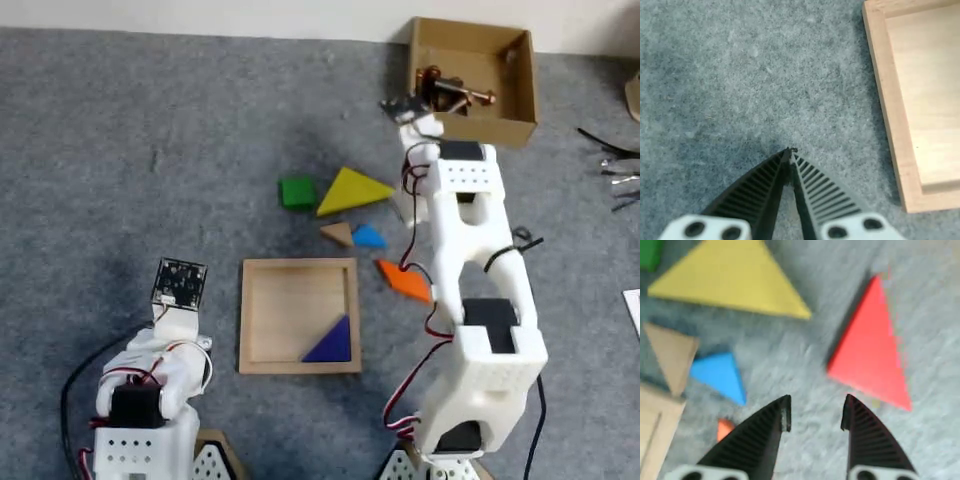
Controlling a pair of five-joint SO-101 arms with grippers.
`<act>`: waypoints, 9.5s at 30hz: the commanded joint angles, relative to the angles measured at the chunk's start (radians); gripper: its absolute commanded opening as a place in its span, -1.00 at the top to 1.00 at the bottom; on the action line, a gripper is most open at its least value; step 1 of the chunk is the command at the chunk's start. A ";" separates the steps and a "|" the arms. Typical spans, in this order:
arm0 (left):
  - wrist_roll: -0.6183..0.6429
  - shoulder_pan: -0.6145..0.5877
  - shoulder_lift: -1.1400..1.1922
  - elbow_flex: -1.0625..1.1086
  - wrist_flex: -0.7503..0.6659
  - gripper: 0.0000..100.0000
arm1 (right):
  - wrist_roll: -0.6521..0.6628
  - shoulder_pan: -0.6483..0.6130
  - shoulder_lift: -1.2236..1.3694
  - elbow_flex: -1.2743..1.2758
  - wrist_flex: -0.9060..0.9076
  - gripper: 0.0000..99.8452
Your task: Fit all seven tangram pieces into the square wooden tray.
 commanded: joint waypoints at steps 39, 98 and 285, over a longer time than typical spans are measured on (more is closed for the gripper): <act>-0.005 0.013 -0.007 0.019 0.005 0.99 | 0.072 0.048 0.275 -0.027 -0.156 0.55; -0.005 0.013 -0.007 0.019 0.005 0.99 | 0.213 -0.022 0.271 -0.432 0.516 0.42; -0.005 0.013 -0.007 0.019 0.005 0.99 | 0.411 -0.185 -0.102 0.251 0.107 0.51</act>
